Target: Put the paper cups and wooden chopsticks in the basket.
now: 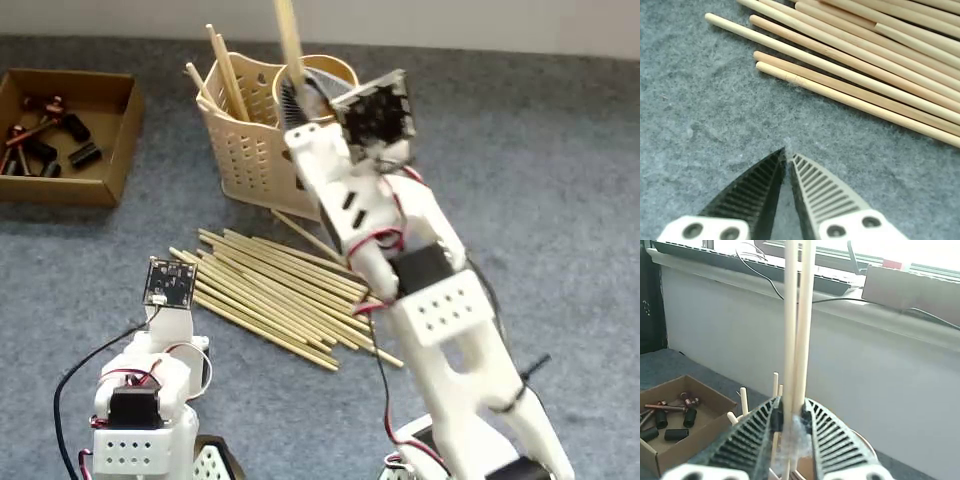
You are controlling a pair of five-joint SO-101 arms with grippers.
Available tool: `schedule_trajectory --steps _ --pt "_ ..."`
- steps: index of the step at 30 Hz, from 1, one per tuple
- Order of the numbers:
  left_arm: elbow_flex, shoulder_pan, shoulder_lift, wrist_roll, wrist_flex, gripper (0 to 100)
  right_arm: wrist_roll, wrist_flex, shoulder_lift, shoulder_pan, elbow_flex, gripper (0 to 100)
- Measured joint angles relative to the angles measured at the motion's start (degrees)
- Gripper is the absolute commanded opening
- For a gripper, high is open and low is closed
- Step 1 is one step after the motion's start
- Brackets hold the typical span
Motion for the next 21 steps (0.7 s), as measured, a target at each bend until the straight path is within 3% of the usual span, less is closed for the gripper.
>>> schedule_trajectory --steps 11,21 --pt "0.0 0.0 0.0 0.0 0.0 1 0.0 -10.73 19.6 -4.66 -8.09 0.5" --pt "0.0 0.0 0.0 0.0 0.0 1 0.0 -12.31 36.84 -4.66 -21.19 0.5"
